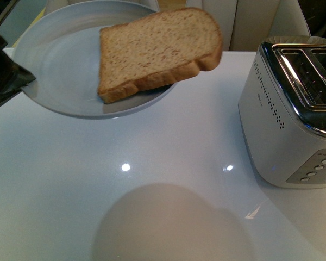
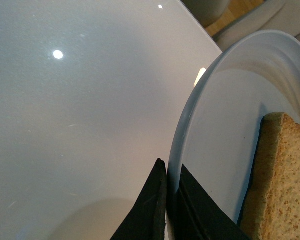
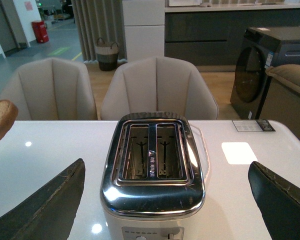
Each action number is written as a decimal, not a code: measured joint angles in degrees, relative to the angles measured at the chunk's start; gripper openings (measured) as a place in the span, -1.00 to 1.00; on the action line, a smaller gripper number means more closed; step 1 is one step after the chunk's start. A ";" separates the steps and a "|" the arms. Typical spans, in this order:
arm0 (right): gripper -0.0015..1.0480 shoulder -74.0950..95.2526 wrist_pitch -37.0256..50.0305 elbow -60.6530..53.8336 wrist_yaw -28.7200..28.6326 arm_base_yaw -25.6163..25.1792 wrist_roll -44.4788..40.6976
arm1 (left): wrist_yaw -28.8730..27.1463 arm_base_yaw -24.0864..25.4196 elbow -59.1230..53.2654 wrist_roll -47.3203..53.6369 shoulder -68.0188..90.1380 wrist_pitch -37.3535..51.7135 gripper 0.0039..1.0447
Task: Left arm holds plate, right arm toasts bread
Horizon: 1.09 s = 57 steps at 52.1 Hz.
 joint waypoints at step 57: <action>0.83 0.00 0.00 0.00 0.02 0.02 0.00 | -5.70 -14.75 7.41 -11.61 -1.09 -9.55 -0.95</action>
